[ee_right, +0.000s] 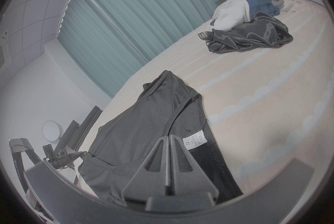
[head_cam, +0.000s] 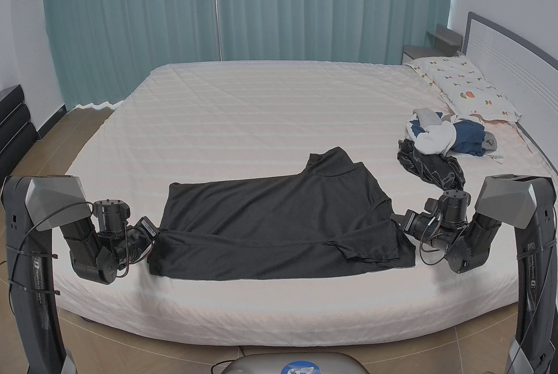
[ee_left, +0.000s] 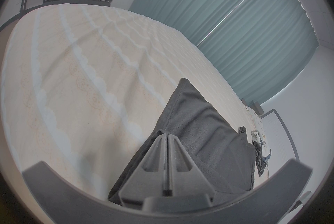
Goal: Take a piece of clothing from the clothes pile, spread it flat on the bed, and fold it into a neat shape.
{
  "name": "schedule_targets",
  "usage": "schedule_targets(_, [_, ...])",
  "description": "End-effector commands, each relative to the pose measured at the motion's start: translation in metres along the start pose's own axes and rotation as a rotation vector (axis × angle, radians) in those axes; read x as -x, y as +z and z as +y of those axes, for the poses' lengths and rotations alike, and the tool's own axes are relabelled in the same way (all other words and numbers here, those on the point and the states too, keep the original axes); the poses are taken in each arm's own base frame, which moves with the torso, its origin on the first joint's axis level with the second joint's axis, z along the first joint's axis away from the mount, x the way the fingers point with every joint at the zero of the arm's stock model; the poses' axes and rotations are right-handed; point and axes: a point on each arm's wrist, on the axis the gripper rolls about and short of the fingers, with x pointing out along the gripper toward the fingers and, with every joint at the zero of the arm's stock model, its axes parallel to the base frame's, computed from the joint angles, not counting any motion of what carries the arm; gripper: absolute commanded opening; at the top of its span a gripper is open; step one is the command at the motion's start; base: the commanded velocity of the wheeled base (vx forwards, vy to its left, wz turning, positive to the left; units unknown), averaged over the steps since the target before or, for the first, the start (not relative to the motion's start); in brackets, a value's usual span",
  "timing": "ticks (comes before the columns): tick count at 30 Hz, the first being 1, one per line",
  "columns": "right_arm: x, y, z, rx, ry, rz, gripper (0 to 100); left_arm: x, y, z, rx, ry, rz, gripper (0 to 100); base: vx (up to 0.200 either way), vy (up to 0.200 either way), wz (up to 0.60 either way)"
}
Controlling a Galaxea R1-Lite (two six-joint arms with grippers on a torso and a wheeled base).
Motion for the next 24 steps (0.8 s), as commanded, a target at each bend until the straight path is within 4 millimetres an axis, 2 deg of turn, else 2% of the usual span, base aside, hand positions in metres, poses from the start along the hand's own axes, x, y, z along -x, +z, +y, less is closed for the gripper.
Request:
schedule_targets(1, [-0.001,-0.002,-0.001,0.0,-0.002,0.003,0,0.0,0.0,0.0,0.0,0.001,0.0,0,0.0,0.0,0.0])
schedule_targets(8, [-0.003,-0.009,-0.007,-0.009,-0.017,0.023,0,0.0,-0.001,0.001,-0.001,0.003,0.002,0,0.0,0.0,0.0])
schedule_targets(9, [-0.004,-0.013,-0.007,-0.01,-0.018,0.03,100,0.001,-0.002,0.001,-0.003,0.004,0.008,0,0.0,0.0,0.0])
schedule_targets(10, [-0.004,-0.013,-0.007,-0.01,-0.019,0.031,100,0.001,-0.002,0.001,-0.005,0.004,0.008,0,0.0,0.0,0.0])
schedule_targets(11, [-0.004,-0.013,-0.007,-0.01,-0.019,0.031,100,0.001,-0.002,0.001,-0.005,0.004,0.008,100,0.0,0.0,0.0])
schedule_targets(14, [-0.004,-0.016,-0.007,-0.002,-0.005,0.01,100,0.001,-0.002,0.002,-0.009,0.003,0.009,100,0.0,0.0,0.0])
schedule_targets(19, [0.009,-0.01,-0.012,-0.033,-0.018,-0.016,100,0.002,-0.001,0.002,-0.006,0.003,0.008,100,0.0,0.0,0.0])
schedule_targets(20, [0.02,-0.005,-0.012,-0.078,-0.024,-0.036,100,0.006,-0.003,0.003,-0.008,0.013,0.014,100,0.0,0.0,0.0])
schedule_targets(24, [0.041,-0.004,-0.009,-0.175,-0.037,-0.042,100,0.024,0.006,0.002,0.006,0.012,-0.008,100,0.0,0.0,0.0])
